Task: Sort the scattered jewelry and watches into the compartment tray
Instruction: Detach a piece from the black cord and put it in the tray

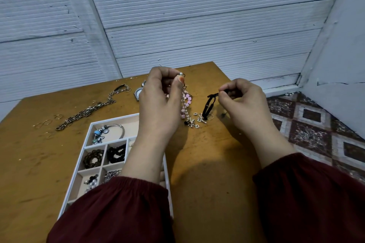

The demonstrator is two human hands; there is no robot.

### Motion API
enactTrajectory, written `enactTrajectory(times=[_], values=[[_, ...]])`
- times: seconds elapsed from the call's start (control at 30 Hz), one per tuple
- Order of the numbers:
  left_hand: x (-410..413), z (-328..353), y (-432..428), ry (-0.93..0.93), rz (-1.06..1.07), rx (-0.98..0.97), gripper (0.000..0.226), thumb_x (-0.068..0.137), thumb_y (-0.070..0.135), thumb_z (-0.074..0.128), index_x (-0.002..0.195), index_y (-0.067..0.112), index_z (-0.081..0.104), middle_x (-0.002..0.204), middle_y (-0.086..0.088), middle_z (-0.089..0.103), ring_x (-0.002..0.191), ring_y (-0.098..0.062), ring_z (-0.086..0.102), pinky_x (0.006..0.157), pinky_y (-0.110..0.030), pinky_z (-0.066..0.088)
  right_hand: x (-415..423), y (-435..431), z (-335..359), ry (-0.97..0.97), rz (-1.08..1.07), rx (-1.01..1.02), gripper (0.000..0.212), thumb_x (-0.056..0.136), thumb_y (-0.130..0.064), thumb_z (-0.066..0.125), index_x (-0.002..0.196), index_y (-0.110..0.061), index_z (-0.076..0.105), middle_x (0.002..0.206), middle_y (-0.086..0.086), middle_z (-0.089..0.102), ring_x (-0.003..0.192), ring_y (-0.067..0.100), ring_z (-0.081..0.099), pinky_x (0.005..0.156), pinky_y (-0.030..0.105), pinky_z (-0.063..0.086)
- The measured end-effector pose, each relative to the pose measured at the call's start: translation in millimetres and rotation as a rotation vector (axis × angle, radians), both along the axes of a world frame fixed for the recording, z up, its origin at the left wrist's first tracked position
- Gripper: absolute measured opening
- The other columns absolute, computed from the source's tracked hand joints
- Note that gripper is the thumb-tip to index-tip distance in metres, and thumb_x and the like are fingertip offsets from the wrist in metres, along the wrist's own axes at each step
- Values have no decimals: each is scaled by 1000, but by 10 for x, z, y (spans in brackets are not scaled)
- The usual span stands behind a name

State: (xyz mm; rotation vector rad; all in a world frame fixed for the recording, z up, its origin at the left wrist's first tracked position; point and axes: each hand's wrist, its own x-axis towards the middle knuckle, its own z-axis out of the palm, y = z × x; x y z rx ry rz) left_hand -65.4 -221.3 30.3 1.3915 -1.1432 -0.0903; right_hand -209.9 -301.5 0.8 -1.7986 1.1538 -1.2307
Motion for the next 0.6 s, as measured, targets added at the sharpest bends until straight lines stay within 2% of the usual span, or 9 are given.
enactTrajectory(times=[0.1, 0.2, 0.33, 0.4, 0.5, 0.6], values=[[-9, 36, 7, 66, -27, -27, 10, 93, 16, 59, 90, 25, 56, 79, 11, 58, 69, 3, 53, 66, -15, 45, 4, 16, 4, -42, 32, 21, 6, 84, -15, 66, 87, -20, 67, 77, -11, 61, 73, 5, 59, 70, 28, 51], [-10, 88, 2, 95, -44, -37, 13, 93, 15, 59, 88, 27, 55, 79, 11, 59, 69, 1, 54, 66, -16, 45, 19, 49, -6, -51, 78, 24, 8, 83, -15, 67, 88, -22, 68, 76, -12, 62, 69, 8, 59, 67, 31, 53], [4, 163, 22, 139, -59, -62, 16, 92, 15, 60, 86, 29, 56, 80, 8, 62, 72, -2, 58, 68, -20, 48, 22, 97, -10, -60, 103, 4, 7, 84, -20, 68, 87, -26, 68, 85, -9, 68, 70, 8, 60, 69, 31, 53], [12, 189, 61, 155, -65, -65, 15, 92, 15, 60, 86, 28, 57, 81, 8, 63, 73, -3, 58, 69, -21, 49, 26, 132, 4, -116, 106, 9, 8, 84, -17, 69, 89, -23, 70, 86, -6, 69, 67, 5, 61, 64, 30, 53], [24, 228, 146, 170, -79, -60, 11, 92, 14, 61, 88, 23, 58, 78, 8, 60, 68, 1, 55, 66, -17, 47, 48, 201, 47, -241, 126, 23, 10, 83, -9, 71, 92, -13, 71, 84, 1, 69, 64, 0, 62, 55, 16, 50], [59, 282, 255, 184, -85, -58, 11, 91, 11, 61, 87, 21, 58, 75, 9, 58, 64, 5, 53, 63, -13, 45, 70, 250, 57, -285, 137, 38, 12, 80, -8, 74, 91, -12, 71, 83, 2, 70, 67, 5, 63, 57, 21, 54]])
